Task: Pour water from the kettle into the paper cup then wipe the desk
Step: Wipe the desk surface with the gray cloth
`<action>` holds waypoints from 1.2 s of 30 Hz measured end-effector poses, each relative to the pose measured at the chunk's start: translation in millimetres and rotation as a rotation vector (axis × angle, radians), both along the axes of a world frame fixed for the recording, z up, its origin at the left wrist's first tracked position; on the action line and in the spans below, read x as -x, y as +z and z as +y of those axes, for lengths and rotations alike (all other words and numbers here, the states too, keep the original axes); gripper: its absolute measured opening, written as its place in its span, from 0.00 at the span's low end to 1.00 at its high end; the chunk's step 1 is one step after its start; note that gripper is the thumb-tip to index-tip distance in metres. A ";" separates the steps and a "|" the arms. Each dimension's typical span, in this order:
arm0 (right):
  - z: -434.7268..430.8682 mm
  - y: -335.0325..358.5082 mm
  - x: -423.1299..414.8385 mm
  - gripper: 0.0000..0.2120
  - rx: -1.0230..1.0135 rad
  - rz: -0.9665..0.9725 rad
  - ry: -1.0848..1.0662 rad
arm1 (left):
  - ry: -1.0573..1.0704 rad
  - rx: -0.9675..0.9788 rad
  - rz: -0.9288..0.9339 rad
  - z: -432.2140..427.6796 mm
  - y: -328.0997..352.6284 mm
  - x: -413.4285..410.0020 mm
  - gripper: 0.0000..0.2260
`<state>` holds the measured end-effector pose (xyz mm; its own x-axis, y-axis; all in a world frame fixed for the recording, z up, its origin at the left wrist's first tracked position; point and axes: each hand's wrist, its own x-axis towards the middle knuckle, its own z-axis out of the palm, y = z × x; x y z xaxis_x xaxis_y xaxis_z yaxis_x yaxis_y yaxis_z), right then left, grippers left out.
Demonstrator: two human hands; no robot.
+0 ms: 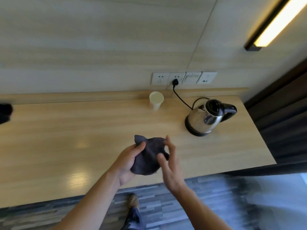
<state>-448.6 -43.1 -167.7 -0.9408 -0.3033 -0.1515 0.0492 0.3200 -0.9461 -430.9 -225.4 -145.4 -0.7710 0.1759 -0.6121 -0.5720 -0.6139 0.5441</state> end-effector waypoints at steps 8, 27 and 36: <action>-29.4 51.5 52.0 0.20 0.429 -0.616 0.010 | 0.084 0.033 0.071 -37.1 42.5 17.1 0.22; -100.3 -14.5 196.9 0.07 -0.281 -0.305 0.109 | 0.135 1.104 -0.008 -85.9 -36.4 143.3 0.13; -139.7 -63.5 238.6 0.08 -0.412 -0.204 0.087 | 0.059 1.294 -0.103 -113.8 -91.2 191.2 0.13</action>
<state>-687.2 -182.8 -231.2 -0.8530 -0.2552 -0.4554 0.1776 0.6785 -0.7128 -622.1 -339.2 -236.5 -0.6965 -0.6163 -0.3675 -0.6368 0.2948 0.7125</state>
